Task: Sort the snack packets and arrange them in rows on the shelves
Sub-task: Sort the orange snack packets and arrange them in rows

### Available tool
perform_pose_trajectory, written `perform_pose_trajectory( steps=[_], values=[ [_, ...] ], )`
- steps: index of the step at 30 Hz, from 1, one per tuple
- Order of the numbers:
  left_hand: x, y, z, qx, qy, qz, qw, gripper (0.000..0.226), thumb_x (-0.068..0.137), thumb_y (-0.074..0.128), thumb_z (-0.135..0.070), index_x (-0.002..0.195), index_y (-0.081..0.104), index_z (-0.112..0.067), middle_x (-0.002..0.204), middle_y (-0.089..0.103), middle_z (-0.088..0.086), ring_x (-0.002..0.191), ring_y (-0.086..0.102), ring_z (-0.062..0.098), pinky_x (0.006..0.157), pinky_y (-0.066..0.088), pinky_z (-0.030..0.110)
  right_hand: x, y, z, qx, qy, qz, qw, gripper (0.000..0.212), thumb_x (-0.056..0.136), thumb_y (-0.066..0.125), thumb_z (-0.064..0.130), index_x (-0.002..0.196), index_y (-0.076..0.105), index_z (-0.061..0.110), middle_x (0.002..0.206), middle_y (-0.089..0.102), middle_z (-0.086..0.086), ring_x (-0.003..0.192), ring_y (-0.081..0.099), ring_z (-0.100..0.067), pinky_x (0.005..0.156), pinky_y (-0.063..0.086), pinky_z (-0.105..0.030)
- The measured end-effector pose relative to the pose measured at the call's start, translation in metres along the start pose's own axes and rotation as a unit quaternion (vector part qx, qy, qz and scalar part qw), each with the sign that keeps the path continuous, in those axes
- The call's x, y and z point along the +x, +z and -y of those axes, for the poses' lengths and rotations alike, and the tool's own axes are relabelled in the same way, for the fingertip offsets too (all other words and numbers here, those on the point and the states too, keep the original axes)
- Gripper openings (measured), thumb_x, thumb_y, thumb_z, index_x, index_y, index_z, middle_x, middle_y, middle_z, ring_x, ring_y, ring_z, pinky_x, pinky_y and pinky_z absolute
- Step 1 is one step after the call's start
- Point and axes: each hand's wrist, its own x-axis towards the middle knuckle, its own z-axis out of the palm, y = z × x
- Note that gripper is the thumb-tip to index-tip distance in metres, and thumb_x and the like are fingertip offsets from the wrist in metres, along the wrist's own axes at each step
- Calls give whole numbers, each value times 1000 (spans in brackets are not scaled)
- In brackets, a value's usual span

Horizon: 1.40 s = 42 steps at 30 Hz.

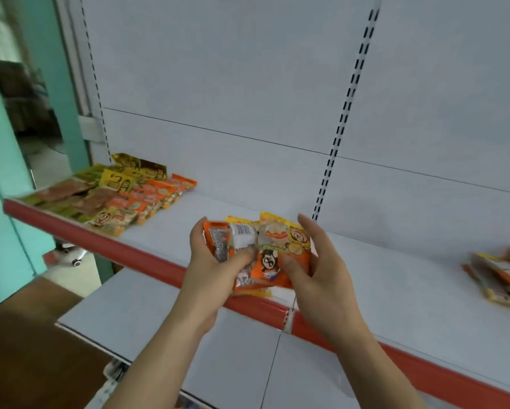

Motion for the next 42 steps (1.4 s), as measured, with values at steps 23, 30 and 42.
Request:
perform_pose_trajectory(
  steps=[23, 30, 42],
  values=[
    [221, -148, -31, -14, 12, 56, 998, 83, 75, 90, -28, 139, 41, -47, 125, 72, -3, 107, 74, 22, 87, 61, 53, 187, 148, 35, -121, -14, 126, 985, 35, 97, 61, 15, 100, 68, 49, 90, 72, 20, 83, 65, 2, 75, 51, -17],
    [247, -186, -42, 84, 24, 171, 981, 118, 47, 79, -88, 145, 17, -67, 146, 54, -16, 128, 59, 14, 109, 49, 46, 202, 196, 65, -239, -10, 113, 964, 41, 92, 62, 11, 112, 71, 46, 106, 60, 17, 93, 60, -2, 80, 48, -19],
    [265, -192, -29, 5, 35, 146, 989, 93, 82, 87, -32, 143, 25, -63, 128, 67, -10, 94, 76, 11, 83, 64, 46, 156, 268, 57, 238, 164, -306, 907, 58, 83, 78, 35, 131, 47, 26, 103, 73, -10, 81, 76, -19, 77, 61, -37]
  ],
)
